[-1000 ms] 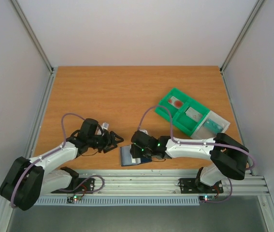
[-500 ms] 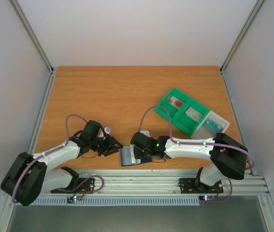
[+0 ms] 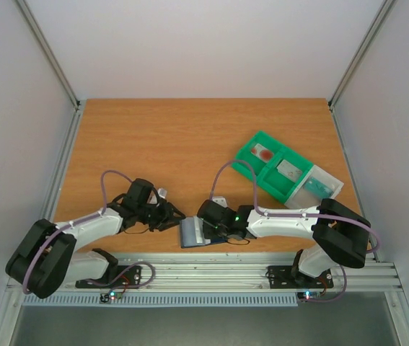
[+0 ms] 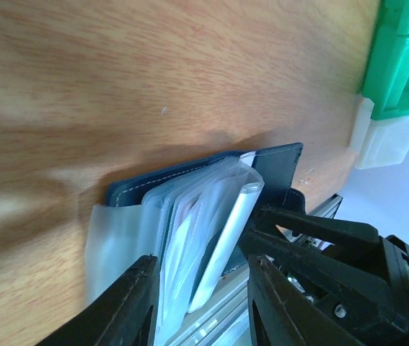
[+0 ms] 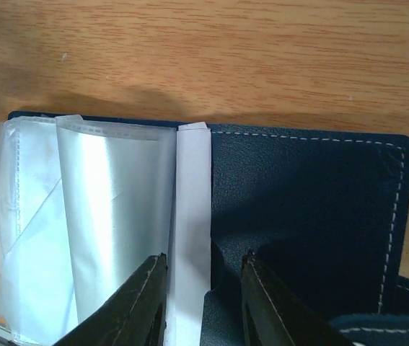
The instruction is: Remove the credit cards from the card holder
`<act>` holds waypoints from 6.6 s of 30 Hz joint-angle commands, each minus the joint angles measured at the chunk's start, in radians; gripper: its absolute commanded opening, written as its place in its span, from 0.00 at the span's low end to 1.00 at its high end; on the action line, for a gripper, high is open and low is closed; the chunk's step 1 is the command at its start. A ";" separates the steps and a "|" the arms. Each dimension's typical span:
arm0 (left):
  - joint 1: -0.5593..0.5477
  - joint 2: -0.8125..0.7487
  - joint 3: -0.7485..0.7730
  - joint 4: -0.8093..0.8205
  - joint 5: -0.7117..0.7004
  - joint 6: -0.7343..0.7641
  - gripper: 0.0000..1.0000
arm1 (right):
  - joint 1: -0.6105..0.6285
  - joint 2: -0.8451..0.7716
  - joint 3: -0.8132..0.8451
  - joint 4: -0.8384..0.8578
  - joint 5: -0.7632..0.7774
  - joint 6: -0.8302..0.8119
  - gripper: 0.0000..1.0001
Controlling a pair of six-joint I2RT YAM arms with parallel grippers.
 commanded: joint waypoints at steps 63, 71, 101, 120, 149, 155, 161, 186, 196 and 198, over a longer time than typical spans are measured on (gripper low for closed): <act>-0.057 0.034 0.122 -0.014 -0.002 -0.026 0.00 | 0.003 -0.150 -0.131 -0.010 0.105 0.022 0.29; -0.163 0.092 0.190 0.031 -0.025 -0.072 0.00 | 0.003 -0.142 -0.194 0.078 0.103 0.051 0.27; -0.231 0.102 0.208 -0.124 -0.167 0.000 0.26 | 0.003 -0.281 -0.063 -0.057 0.033 -0.022 0.22; -0.195 0.074 0.078 -0.096 -0.261 0.036 0.22 | -0.006 -0.073 -0.127 0.064 0.039 0.045 0.10; -0.222 0.171 0.062 0.196 -0.233 -0.046 0.24 | -0.007 -0.050 -0.193 0.169 0.000 0.123 0.09; -0.224 0.219 0.050 0.283 -0.217 -0.067 0.20 | -0.007 -0.047 -0.193 0.170 -0.004 0.125 0.10; -0.223 0.207 0.041 0.289 -0.223 -0.071 0.01 | -0.008 -0.044 -0.192 0.170 -0.003 0.127 0.09; -0.164 0.022 0.043 0.065 -0.220 0.045 0.00 | -0.007 -0.050 -0.192 0.157 0.000 0.129 0.09; -0.120 -0.085 0.089 -0.131 -0.189 0.147 0.00 | -0.009 -0.142 -0.089 -0.038 0.085 -0.013 0.13; -0.121 -0.106 0.119 -0.196 -0.187 0.191 0.00 | -0.009 -0.199 -0.053 -0.094 0.099 -0.079 0.15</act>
